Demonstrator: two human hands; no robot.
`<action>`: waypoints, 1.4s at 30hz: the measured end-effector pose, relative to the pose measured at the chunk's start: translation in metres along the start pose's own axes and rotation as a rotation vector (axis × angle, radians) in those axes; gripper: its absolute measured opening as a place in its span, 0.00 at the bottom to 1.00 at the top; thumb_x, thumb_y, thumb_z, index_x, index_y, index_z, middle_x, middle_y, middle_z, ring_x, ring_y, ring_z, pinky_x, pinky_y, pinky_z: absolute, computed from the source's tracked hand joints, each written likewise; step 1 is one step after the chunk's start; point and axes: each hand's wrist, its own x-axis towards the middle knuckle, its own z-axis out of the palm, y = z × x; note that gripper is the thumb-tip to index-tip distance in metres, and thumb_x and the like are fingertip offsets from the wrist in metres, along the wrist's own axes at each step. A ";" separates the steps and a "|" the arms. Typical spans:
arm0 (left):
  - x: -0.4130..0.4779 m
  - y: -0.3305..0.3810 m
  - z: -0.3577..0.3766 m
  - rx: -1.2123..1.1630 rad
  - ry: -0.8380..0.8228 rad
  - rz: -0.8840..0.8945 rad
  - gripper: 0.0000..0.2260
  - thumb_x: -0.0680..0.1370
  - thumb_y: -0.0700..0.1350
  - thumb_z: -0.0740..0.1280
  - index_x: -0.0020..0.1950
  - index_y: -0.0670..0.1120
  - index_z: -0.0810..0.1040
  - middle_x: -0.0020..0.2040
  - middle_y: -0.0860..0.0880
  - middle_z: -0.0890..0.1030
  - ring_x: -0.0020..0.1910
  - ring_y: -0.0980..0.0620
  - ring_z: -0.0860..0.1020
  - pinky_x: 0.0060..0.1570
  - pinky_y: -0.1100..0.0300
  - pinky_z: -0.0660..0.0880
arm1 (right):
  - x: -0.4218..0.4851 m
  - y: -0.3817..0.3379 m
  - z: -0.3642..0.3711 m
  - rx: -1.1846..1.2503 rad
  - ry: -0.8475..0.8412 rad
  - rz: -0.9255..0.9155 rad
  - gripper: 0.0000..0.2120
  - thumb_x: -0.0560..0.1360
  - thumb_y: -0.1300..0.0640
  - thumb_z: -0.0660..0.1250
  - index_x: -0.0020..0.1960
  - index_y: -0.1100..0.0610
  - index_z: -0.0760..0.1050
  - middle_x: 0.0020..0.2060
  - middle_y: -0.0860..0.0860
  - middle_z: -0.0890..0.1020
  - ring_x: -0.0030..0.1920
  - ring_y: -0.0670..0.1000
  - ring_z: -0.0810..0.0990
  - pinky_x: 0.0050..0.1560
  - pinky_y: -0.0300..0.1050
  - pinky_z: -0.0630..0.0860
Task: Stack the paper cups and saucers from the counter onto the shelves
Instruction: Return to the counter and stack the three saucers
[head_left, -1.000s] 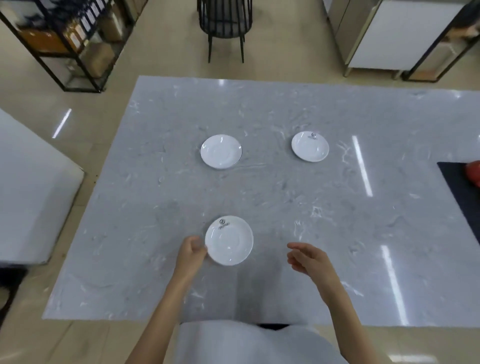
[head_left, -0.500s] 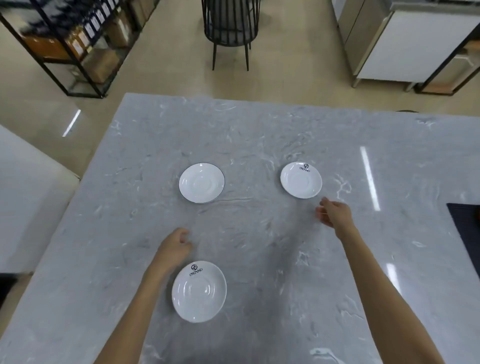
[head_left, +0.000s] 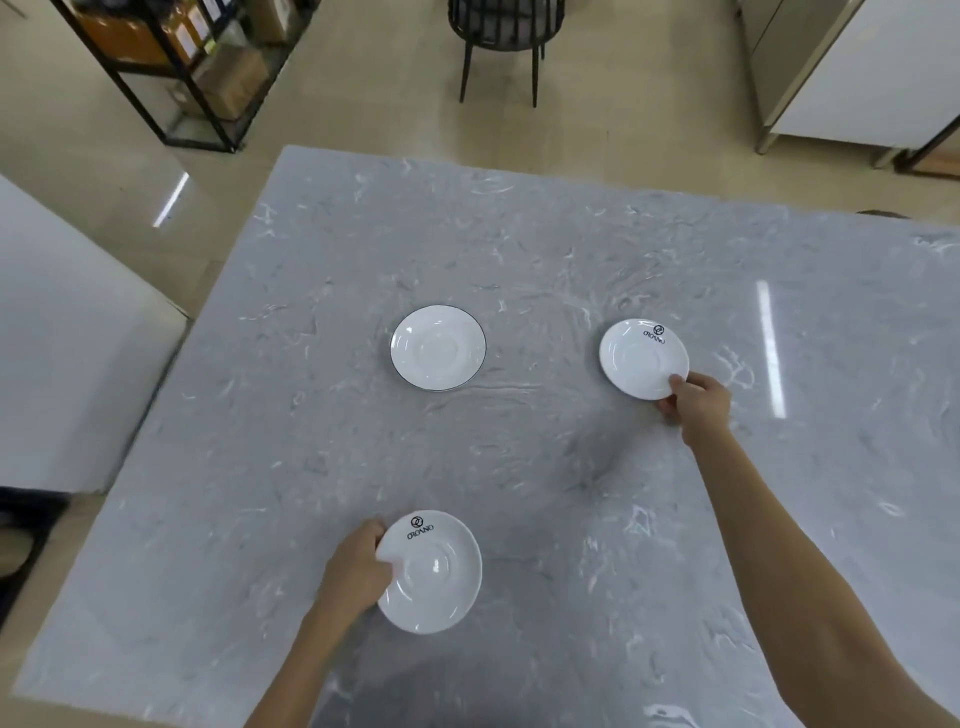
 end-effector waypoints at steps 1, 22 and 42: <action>-0.001 0.001 0.001 -0.011 0.027 0.000 0.13 0.69 0.33 0.64 0.39 0.53 0.71 0.40 0.53 0.78 0.44 0.47 0.77 0.36 0.59 0.69 | -0.005 0.004 0.000 0.011 0.006 0.009 0.15 0.75 0.66 0.66 0.61 0.68 0.77 0.53 0.66 0.81 0.46 0.60 0.80 0.45 0.55 0.82; -0.002 -0.019 -0.002 -0.270 0.188 0.093 0.05 0.76 0.32 0.60 0.44 0.39 0.74 0.42 0.43 0.79 0.42 0.44 0.75 0.40 0.56 0.68 | -0.150 0.121 0.005 -0.082 -0.082 -0.014 0.08 0.74 0.62 0.70 0.53 0.64 0.78 0.43 0.61 0.82 0.38 0.59 0.81 0.25 0.42 0.78; 0.022 -0.022 -0.026 -0.157 0.218 0.244 0.12 0.79 0.35 0.60 0.62 0.41 0.73 0.56 0.41 0.78 0.55 0.40 0.76 0.54 0.48 0.74 | -0.174 0.132 0.014 -0.038 -0.102 -0.122 0.12 0.79 0.52 0.65 0.44 0.58 0.82 0.36 0.55 0.84 0.35 0.51 0.84 0.33 0.41 0.82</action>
